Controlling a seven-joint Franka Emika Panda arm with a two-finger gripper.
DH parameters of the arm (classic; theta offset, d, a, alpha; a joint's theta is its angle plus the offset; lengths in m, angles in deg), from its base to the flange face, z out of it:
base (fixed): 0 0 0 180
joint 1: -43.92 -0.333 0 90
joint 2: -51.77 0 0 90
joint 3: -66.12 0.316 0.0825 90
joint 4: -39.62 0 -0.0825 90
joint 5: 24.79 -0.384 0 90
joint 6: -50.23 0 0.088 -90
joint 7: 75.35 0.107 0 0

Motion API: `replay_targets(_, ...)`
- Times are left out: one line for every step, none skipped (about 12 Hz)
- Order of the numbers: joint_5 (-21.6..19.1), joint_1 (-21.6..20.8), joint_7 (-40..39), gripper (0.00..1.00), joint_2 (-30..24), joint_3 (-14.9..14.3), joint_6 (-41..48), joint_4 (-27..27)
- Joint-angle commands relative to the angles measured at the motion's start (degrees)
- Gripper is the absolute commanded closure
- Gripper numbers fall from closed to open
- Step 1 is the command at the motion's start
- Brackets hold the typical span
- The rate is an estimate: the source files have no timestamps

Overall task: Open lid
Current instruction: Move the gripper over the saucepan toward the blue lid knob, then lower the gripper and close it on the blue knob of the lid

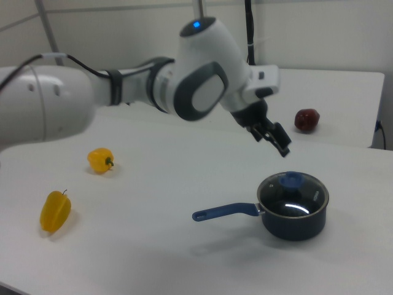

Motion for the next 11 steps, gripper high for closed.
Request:
replay_targets(-0.3,1.6,0.0,0.00,4.5,0.3,-6.3,0.3)
replay_targets(-0.1,2.3,-0.2,0.00,5.3,0.3,-7.6,0.2)
replay_targets(-0.2,3.1,-0.5,0.00,5.9,0.3,-7.9,-0.1)
replay_targets(-0.2,3.4,-0.6,0.00,6.4,0.3,-7.9,-0.1)
replay_targets(0.1,3.5,-0.6,0.00,7.1,0.4,-8.0,-0.1)
replay_targets(0.2,3.4,-0.6,0.00,8.1,0.4,-8.0,-0.1)
replay_targets(0.0,3.4,-0.5,0.00,8.1,0.4,-8.7,-0.2)
replay_targets(-0.2,3.5,-0.3,0.00,8.2,0.4,-9.1,-0.4)
replay_targets(-0.3,3.5,-0.2,0.00,8.3,0.4,-9.2,-0.5)
replay_targets(-0.7,3.5,0.1,0.00,8.5,0.5,-10.3,-0.5)
replay_targets(-0.7,3.4,0.2,0.04,8.6,0.5,-10.5,-0.5)
